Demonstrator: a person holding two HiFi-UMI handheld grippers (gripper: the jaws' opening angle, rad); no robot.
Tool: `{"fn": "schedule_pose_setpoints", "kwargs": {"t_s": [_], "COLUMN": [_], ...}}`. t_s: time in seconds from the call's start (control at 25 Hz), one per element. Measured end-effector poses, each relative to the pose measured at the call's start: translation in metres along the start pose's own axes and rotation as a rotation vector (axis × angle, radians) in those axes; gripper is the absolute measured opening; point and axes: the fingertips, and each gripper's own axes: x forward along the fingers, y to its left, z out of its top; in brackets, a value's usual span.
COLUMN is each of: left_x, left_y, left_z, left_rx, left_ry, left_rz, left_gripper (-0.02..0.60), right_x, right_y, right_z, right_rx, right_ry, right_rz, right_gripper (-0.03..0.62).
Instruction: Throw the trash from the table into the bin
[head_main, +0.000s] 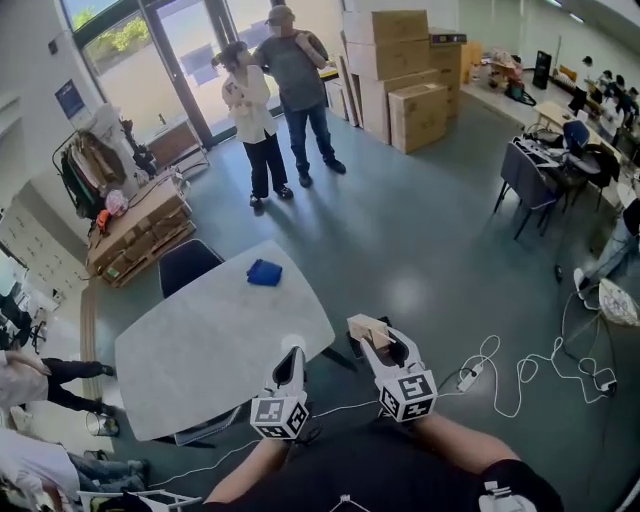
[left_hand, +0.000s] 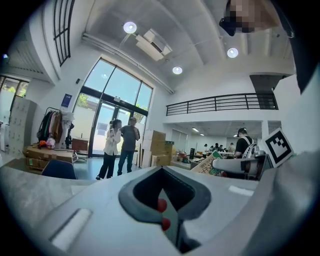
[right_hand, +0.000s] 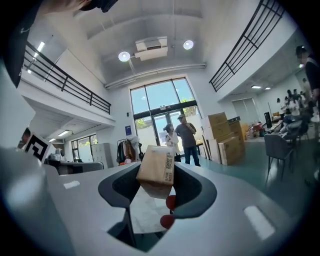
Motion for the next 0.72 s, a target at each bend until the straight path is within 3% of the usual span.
{"fn": "schedule_pose_setpoints", "kwargs": {"t_s": [0.16, 0.32, 0.72], "left_x": [0.037, 0.072, 0.132], "left_y": [-0.026, -0.036, -0.063], "left_z": [-0.001, -0.016, -0.008], "left_rx": [0.014, -0.052, -0.043], "left_ry": [0.020, 0.087, 0.100], "left_rz": [-0.065, -0.111, -0.296], "left_gripper": [0.000, 0.000, 0.000], "right_x": [-0.010, -0.021, -0.029], "right_y": [-0.046, -0.074, -0.098], "right_z": [-0.002, -0.005, -0.004], "right_rx": [0.042, 0.088, 0.134], "right_ry": [-0.016, -0.011, -0.004], "right_rz": [-0.087, -0.161, -0.302], "right_gripper": [0.213, 0.213, 0.213]}}
